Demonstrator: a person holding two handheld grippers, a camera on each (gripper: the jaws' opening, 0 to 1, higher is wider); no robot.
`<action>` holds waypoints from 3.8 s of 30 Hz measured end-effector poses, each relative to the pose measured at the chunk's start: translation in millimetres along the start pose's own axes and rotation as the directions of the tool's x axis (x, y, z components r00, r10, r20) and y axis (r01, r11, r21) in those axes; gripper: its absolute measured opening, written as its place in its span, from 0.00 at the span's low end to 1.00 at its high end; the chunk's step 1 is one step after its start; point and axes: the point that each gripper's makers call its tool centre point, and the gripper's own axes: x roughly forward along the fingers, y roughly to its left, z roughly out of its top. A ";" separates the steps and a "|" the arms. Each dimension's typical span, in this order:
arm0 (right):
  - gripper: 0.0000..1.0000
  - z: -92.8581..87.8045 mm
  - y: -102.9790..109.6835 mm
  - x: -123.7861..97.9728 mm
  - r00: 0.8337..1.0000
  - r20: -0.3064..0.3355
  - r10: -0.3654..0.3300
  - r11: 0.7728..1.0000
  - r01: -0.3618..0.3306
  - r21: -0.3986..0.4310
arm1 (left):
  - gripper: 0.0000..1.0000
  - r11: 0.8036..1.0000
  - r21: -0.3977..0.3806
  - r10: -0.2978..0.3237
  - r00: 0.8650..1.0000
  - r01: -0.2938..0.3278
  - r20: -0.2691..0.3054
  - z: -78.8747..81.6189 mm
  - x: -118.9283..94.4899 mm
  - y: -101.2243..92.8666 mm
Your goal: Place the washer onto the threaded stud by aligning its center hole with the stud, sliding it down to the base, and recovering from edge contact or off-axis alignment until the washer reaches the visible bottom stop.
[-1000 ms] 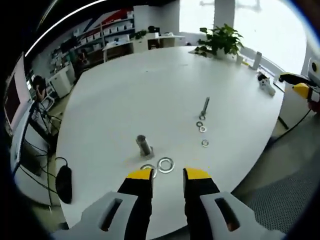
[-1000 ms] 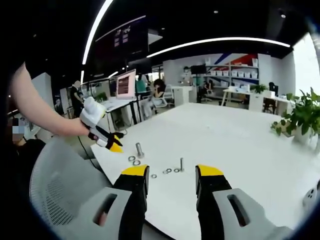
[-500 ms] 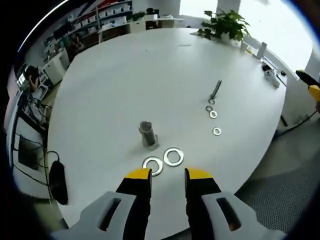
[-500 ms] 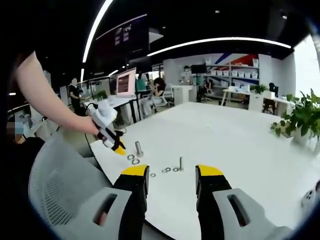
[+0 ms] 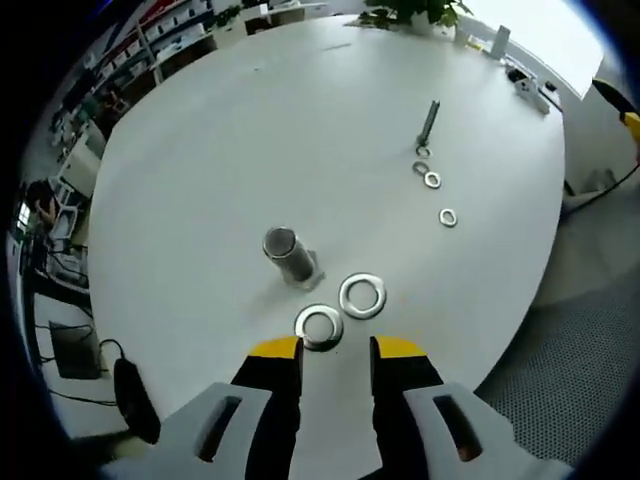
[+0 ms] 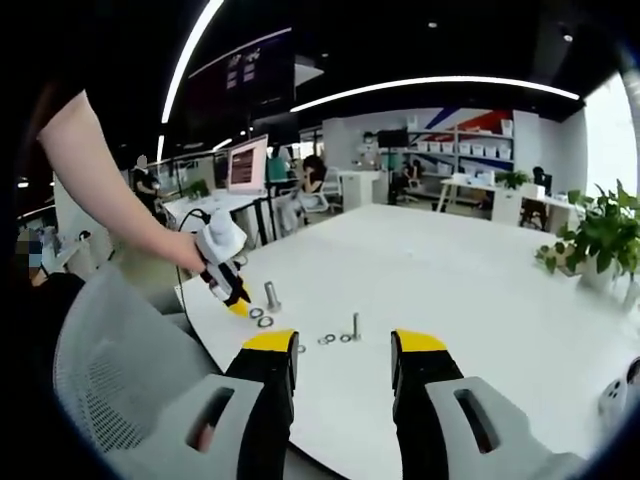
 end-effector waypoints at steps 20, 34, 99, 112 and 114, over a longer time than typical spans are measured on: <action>0.38 -2.3 -0.6 0.1 1.000 -0.010 -0.004 1.000 0.004 -0.004 | 0.25 0.999 0.044 -0.017 0.998 0.020 -0.066 -9.4 19.6 11.4; 0.38 -2.6 -3.2 -0.5 1.000 -0.011 -0.018 1.000 0.018 -0.002 | 0.24 0.987 0.144 -0.052 0.986 0.076 -0.160 -5.4 23.4 8.1; 0.37 -2.7 -4.8 -1.0 1.000 -0.011 -0.025 1.000 0.025 -0.019 | 0.21 0.989 0.136 -0.031 0.977 0.061 -0.213 -5.6 22.3 3.1; 0.37 -3.6 -4.2 -0.8 1.000 -0.017 -0.022 1.000 0.022 -0.020 | 0.22 0.985 0.155 -0.057 0.989 0.078 -0.135 -4.1 22.7 3.8; 0.37 -3.6 -4.2 -0.7 1.000 -0.017 -0.023 1.000 0.022 -0.020 | 0.22 0.980 0.178 -0.066 0.988 0.091 -0.143 -3.9 22.1 2.4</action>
